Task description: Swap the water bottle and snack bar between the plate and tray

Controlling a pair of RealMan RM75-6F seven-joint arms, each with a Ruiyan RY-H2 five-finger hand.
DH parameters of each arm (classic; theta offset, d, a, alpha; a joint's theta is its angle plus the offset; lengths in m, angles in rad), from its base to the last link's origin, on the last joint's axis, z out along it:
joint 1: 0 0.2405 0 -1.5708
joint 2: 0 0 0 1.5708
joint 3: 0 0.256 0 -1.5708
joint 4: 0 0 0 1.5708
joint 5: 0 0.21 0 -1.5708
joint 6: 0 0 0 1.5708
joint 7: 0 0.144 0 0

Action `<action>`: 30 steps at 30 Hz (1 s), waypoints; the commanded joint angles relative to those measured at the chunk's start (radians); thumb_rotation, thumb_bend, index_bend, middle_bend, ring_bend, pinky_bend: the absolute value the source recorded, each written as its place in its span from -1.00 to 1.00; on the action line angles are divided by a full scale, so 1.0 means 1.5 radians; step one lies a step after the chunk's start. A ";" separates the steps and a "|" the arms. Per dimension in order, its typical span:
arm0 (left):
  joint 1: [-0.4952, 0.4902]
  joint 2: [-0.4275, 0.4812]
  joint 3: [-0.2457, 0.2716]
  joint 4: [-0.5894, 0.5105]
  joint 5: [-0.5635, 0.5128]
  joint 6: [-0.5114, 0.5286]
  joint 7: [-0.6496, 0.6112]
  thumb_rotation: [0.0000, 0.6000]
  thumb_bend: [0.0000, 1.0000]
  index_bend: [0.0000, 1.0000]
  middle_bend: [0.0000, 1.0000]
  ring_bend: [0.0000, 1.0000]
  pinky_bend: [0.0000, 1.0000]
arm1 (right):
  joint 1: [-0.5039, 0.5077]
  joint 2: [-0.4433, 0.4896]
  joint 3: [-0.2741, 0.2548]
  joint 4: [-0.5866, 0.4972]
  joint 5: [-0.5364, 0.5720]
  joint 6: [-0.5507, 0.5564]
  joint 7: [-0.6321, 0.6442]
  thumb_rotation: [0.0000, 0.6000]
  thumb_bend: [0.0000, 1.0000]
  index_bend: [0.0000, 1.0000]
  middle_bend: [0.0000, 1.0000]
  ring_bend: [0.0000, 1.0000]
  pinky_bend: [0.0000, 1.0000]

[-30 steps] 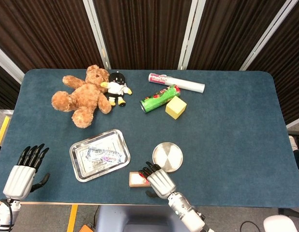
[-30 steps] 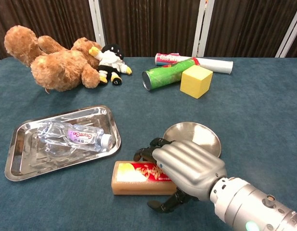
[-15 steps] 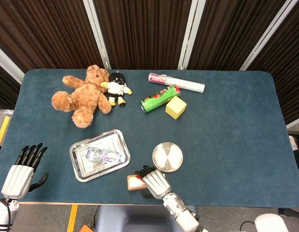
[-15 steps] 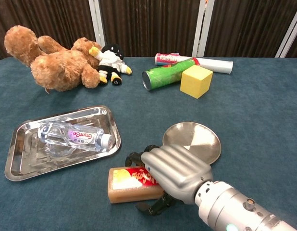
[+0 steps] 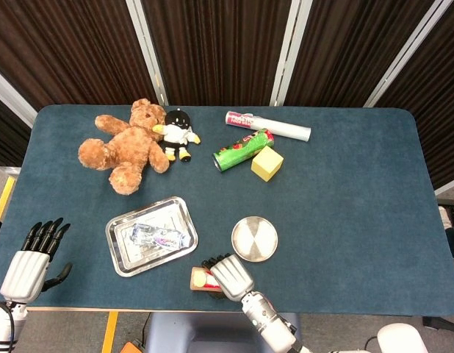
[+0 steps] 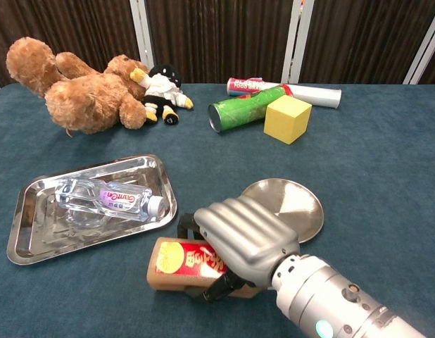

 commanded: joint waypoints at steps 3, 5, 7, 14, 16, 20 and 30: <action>0.002 -0.001 0.000 0.001 0.004 0.001 0.008 1.00 -0.29 -1.00 -1.00 -1.00 -0.95 | 0.015 0.042 0.029 -0.027 -0.038 0.030 0.025 1.00 -0.14 0.75 0.56 0.46 0.82; 0.003 -0.003 -0.003 0.001 0.004 0.002 0.011 1.00 -0.29 -1.00 -1.00 -1.00 -0.95 | 0.022 0.065 0.051 -0.036 -0.044 0.039 0.017 1.00 -0.14 0.76 0.57 0.47 0.83; 0.003 -0.007 -0.005 0.003 0.003 0.001 0.020 1.00 -0.29 -1.00 -1.00 -1.00 -0.95 | 0.031 0.088 0.074 -0.037 -0.041 0.039 0.015 1.00 -0.14 0.77 0.57 0.47 0.83; 0.003 -0.014 -0.006 0.000 0.002 -0.004 0.038 1.00 -0.29 -1.00 -1.00 -1.00 -0.95 | 0.047 0.127 0.107 -0.012 0.004 0.010 0.020 1.00 -0.14 0.77 0.57 0.48 0.83; 0.003 -0.016 -0.006 0.000 0.005 -0.005 0.041 1.00 -0.29 -1.00 -1.00 -1.00 -0.95 | 0.049 0.131 0.113 0.005 0.023 0.000 0.025 1.00 -0.15 0.74 0.57 0.47 0.81; 0.001 -0.023 -0.009 0.006 0.004 -0.010 0.046 1.00 -0.29 -1.00 -1.00 -1.00 -0.95 | 0.061 0.109 0.100 0.102 0.045 -0.029 0.065 1.00 -0.15 0.63 0.57 0.39 0.76; -0.002 -0.023 -0.009 0.011 0.006 -0.018 0.032 1.00 -0.29 -1.00 -1.00 -1.00 -0.95 | 0.074 0.108 0.088 0.149 0.067 -0.063 0.122 1.00 -0.15 -0.17 0.15 -0.06 0.35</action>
